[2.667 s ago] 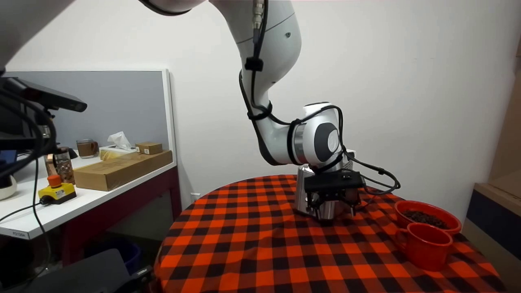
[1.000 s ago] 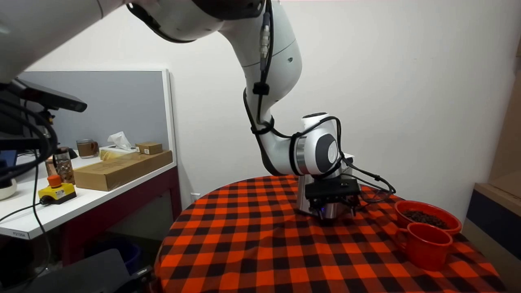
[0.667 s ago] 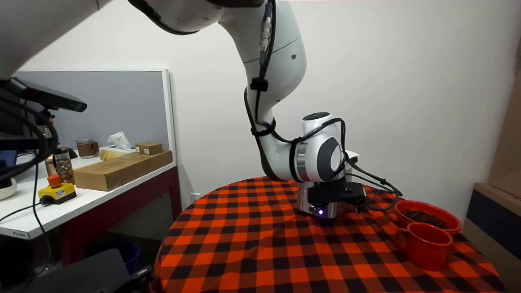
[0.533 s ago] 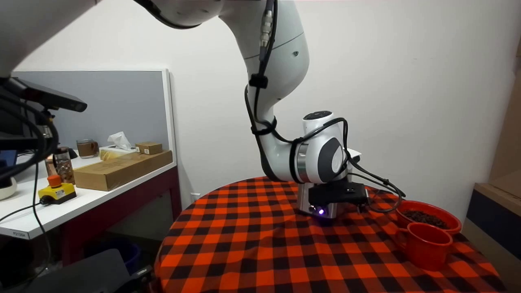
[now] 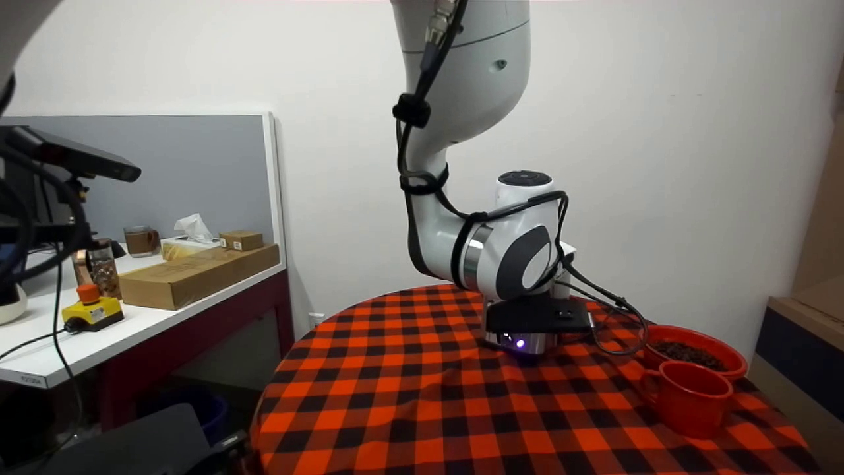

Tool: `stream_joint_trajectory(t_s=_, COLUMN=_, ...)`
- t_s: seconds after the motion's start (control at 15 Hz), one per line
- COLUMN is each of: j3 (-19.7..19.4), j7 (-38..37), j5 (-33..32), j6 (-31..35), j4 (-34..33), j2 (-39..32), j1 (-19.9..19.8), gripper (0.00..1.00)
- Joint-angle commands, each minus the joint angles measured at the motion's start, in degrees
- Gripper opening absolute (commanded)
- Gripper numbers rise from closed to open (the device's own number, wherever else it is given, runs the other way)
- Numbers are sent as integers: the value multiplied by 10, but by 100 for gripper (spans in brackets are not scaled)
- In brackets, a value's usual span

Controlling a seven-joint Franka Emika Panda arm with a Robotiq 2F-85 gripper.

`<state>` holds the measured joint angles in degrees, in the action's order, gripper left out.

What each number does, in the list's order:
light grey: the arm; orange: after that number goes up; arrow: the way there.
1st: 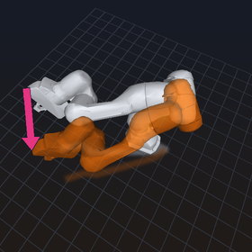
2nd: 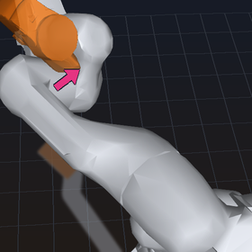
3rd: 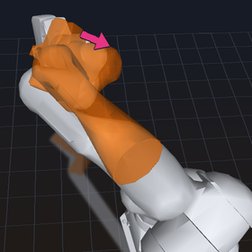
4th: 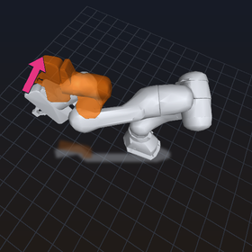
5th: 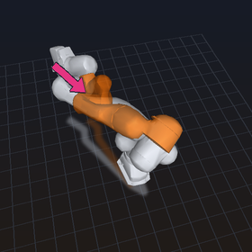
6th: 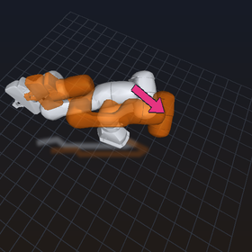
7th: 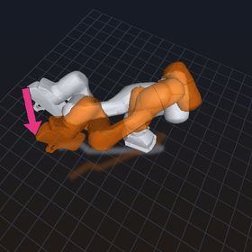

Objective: Turn off the switch of the toaster

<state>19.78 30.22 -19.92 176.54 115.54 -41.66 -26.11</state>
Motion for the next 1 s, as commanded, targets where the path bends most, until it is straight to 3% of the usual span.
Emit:
stream_joint_trajectory(t_s=0.0, j3=11, j7=28, j5=12, j6=-9, j4=34, j2=23, j1=-26, gripper=100)
stream_joint_trajectory(t_s=0.6, j3=-2, j7=28, j5=18, j6=-7, j4=24, j2=13, j1=-16, gripper=100)
stream_joint_trajectory(t_s=0.67, j3=-6, j7=25, j5=16, j6=28, j4=38, j2=20, j1=-16, gripper=100)
stream_joint_trajectory(t_s=0.93, j3=-102, j7=-38, j5=-1, j6=197, j4=98, j2=37, j1=45, gripper=100)
